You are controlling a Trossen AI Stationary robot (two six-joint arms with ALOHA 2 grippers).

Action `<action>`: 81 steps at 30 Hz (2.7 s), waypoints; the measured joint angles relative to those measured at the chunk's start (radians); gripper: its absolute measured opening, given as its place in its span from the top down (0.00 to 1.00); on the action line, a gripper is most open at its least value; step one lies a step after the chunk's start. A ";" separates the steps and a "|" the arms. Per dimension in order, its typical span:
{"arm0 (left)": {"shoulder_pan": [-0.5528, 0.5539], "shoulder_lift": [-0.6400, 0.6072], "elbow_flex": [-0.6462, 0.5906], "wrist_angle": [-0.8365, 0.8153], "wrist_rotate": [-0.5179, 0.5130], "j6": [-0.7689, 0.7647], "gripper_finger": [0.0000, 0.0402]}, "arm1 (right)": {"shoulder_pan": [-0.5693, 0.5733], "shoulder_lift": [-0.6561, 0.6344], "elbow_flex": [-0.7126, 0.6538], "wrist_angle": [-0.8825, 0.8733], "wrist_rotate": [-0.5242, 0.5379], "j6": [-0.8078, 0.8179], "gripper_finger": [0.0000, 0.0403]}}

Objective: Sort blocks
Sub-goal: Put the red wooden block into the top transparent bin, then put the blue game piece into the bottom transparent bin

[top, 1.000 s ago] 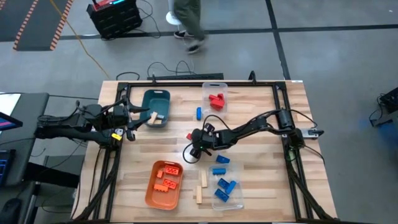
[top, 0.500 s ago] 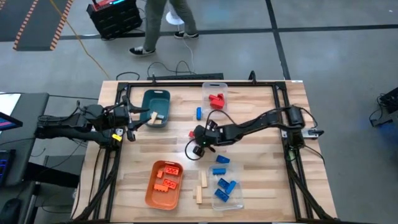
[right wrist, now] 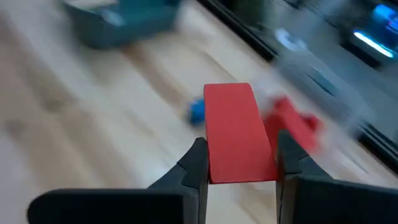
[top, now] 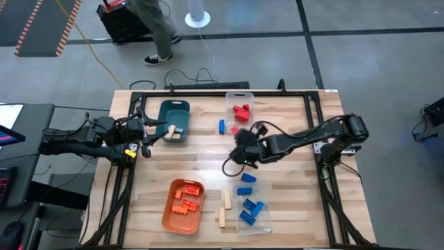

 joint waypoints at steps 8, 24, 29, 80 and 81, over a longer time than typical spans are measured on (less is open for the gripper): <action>0.000 0.000 0.000 0.004 0.000 -0.022 0.58 | -0.206 -0.002 -0.001 -0.118 -0.135 -0.036 0.79; 0.000 0.000 0.000 0.002 -0.006 0.002 0.58 | -0.476 0.042 -0.049 0.126 -0.392 -0.290 0.78; 0.000 0.000 0.000 -0.006 -0.006 0.001 0.58 | -0.494 0.052 -0.115 0.201 -0.435 -0.288 0.78; 0.001 0.000 0.000 0.046 -0.008 0.026 0.58 | -0.223 0.490 0.678 -0.294 -0.446 -0.581 0.49; 0.001 0.000 0.000 0.044 -0.008 0.026 0.58 | -0.232 0.521 0.722 -0.319 -0.452 -0.596 0.49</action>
